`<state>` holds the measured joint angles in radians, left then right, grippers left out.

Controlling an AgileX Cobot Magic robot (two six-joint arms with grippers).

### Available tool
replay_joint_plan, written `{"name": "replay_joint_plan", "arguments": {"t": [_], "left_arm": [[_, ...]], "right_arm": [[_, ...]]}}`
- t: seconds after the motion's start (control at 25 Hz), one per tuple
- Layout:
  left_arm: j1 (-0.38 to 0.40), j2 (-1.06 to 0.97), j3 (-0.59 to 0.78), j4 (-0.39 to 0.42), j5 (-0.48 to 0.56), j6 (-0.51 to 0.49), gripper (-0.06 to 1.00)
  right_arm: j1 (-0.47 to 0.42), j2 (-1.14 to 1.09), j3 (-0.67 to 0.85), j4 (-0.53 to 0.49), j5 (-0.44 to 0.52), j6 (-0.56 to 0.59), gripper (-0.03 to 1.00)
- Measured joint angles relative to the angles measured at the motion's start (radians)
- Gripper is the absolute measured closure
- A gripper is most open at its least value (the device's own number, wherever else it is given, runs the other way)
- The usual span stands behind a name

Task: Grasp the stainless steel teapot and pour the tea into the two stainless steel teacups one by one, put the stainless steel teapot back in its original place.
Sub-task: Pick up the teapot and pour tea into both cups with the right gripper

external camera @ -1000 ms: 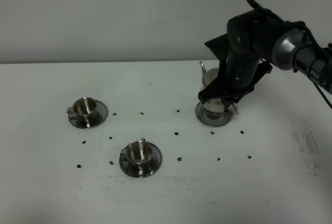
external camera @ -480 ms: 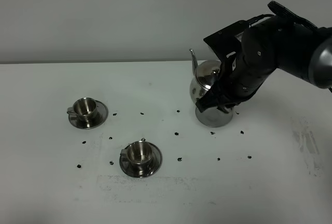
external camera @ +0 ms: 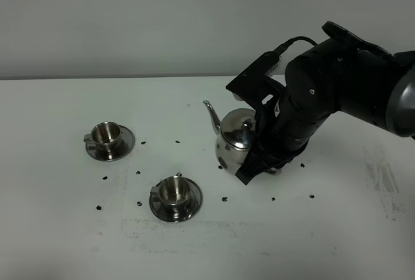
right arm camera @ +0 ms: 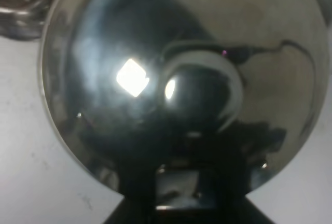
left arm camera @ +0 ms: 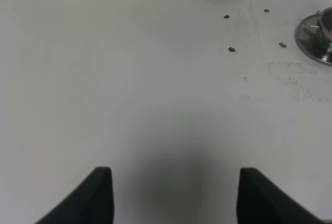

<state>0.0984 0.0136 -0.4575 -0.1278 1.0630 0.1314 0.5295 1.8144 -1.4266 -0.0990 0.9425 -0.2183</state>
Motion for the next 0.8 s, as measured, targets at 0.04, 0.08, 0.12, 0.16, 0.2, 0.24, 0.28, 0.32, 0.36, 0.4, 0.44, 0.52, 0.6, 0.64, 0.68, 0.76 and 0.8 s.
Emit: {"name": "replay_joint_plan", "arguments": {"t": [0.04,0.08,0.12,0.16,0.2,0.24,0.28,0.32,0.36,0.4,0.44,0.52,0.6,0.64,0.68,0.76,0.8], "left_arm": [[0.000,0.000,0.000,0.000,0.000,0.000,0.41],[0.000,0.000,0.000,0.000,0.000,0.000,0.41],[0.000,0.000,0.000,0.000,0.000,0.000,0.41],[0.000,0.000,0.000,0.000,0.000,0.000,0.41],[0.000,0.000,0.000,0.000,0.000,0.000,0.41],[0.000,0.000,0.000,0.000,0.000,0.001,0.41],[0.000,0.000,0.000,0.000,0.000,0.001,0.41],[0.000,0.000,0.000,0.000,0.000,0.001,0.41],[0.000,0.000,0.000,0.000,0.000,0.001,0.41],[0.000,0.000,0.000,0.000,0.000,0.001,0.41],[0.000,0.000,0.000,0.000,0.000,0.001,0.41],[0.000,0.000,0.000,0.000,0.000,0.001,0.41],[0.000,0.000,0.000,0.000,0.000,0.001,0.41],[0.000,0.000,0.000,0.000,0.000,0.001,0.41],[0.000,0.000,0.000,0.000,0.000,0.001,0.41],[0.000,0.000,0.000,0.000,0.000,0.001,0.41],[0.000,0.000,0.000,0.000,0.000,0.001,0.41]], "right_arm": [[0.008,0.000,0.000,-0.017,-0.001,-0.011,0.79],[0.017,0.000,0.000,-0.039,-0.001,-0.019,0.79],[0.023,0.000,0.000,-0.065,-0.002,-0.021,0.79],[0.029,0.000,0.000,-0.087,-0.003,-0.025,0.79],[0.033,0.000,0.000,-0.114,-0.003,-0.031,0.79],[0.038,0.002,0.000,-0.142,-0.003,-0.044,0.79],[0.043,0.007,0.000,-0.161,-0.004,-0.056,0.79],[0.048,0.013,0.000,-0.184,-0.004,-0.073,0.79],[0.053,0.020,0.000,-0.201,-0.003,-0.088,0.79],[0.058,0.030,0.000,-0.218,-0.003,-0.102,0.79],[0.063,0.040,0.000,-0.228,-0.003,-0.114,0.79],[0.071,0.057,0.000,-0.250,-0.002,-0.140,0.79],[0.078,0.070,0.000,-0.266,-0.002,-0.157,0.79],[0.084,0.073,0.000,-0.282,-0.001,-0.168,0.79],[0.088,0.077,0.000,-0.296,0.000,-0.181,0.79],[0.093,0.080,0.000,-0.312,0.000,-0.215,0.79],[0.097,0.080,0.000,-0.319,0.001,-0.237,0.79]]}}
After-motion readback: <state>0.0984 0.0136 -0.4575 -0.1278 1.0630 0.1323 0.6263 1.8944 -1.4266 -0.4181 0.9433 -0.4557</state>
